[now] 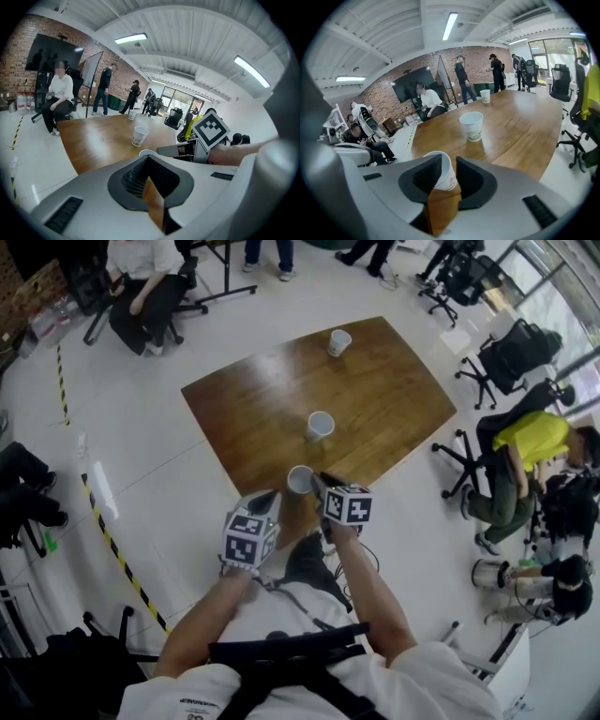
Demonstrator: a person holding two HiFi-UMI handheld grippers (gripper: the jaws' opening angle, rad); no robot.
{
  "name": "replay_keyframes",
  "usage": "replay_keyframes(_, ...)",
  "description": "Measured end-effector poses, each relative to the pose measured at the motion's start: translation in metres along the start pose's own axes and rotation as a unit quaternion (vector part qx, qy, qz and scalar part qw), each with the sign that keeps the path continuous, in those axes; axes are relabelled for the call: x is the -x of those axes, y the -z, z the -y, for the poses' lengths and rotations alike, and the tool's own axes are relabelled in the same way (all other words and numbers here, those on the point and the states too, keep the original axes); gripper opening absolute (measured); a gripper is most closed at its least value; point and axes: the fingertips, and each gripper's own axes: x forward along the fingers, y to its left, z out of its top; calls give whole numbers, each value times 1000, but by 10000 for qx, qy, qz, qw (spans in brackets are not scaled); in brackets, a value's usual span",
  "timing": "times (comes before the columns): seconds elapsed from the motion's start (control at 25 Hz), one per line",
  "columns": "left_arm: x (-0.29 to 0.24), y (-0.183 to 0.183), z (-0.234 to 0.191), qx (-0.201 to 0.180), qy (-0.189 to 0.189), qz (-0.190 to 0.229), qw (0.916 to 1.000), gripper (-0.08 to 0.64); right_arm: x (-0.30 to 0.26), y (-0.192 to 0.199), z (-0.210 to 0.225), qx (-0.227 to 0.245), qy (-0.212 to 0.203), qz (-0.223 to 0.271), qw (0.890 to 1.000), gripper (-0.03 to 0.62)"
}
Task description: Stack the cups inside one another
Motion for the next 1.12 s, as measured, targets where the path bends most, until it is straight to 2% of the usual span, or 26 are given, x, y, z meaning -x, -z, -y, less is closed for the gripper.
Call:
replay_keyframes(0.12,-3,-2,-1,47,-61,9,10000,-5,-6,2,0,37,-63,-72,9999,91)
replay_keyframes(0.52,-6,-1,-1,120,-188,-4,9998,-5,-15,8,0,79,-203,-181,9996,80)
replay_keyframes(0.8,-8,-2,-1,194,-233,20,9995,-5,-17,7,-1,91,-326,-214,9992,29)
replay_keyframes(1.12,-13,-8,3,192,-204,66,9996,-5,-5,-10,7,77,-345,-19,9994,18)
